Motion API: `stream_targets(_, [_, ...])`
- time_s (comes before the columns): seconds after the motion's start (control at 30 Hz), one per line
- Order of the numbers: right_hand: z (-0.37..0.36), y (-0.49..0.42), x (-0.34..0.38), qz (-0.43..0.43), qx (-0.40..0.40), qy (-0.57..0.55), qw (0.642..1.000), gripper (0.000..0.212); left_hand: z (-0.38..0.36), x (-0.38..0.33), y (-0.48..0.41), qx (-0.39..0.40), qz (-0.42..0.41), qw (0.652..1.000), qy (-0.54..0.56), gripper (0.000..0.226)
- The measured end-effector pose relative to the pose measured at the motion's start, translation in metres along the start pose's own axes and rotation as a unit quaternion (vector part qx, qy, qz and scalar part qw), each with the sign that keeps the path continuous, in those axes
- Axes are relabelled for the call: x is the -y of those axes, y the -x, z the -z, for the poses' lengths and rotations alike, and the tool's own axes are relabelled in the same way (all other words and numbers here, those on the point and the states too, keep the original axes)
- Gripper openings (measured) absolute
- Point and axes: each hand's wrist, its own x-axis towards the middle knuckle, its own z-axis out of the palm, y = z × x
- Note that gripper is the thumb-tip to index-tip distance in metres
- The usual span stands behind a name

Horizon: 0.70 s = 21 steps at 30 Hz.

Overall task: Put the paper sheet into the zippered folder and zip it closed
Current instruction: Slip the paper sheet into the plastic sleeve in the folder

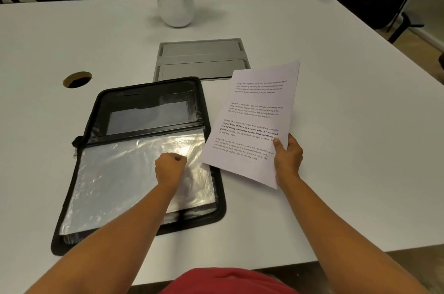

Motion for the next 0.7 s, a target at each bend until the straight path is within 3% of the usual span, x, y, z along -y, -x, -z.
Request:
stream_targets(0.33, [-0.015,0.005,0.002,-0.006,0.021,0.035,0.999,0.028,0.006,-0.004,0.001,-0.013,0.006,0.999,0.049,0.043])
stream_targets(0.5, [-0.04,0.016,-0.002,-0.054,-0.031,-0.027,0.998,0.026,0.007,-0.004,0.001,0.001,-0.021,1.0,0.009,0.026])
stream_targets(0.7, [-0.057,0.03,-0.007,-0.091,-0.054,-0.066,0.992,0.025,0.013,-0.005,-0.003,0.015,-0.108,0.99,-0.094,0.018])
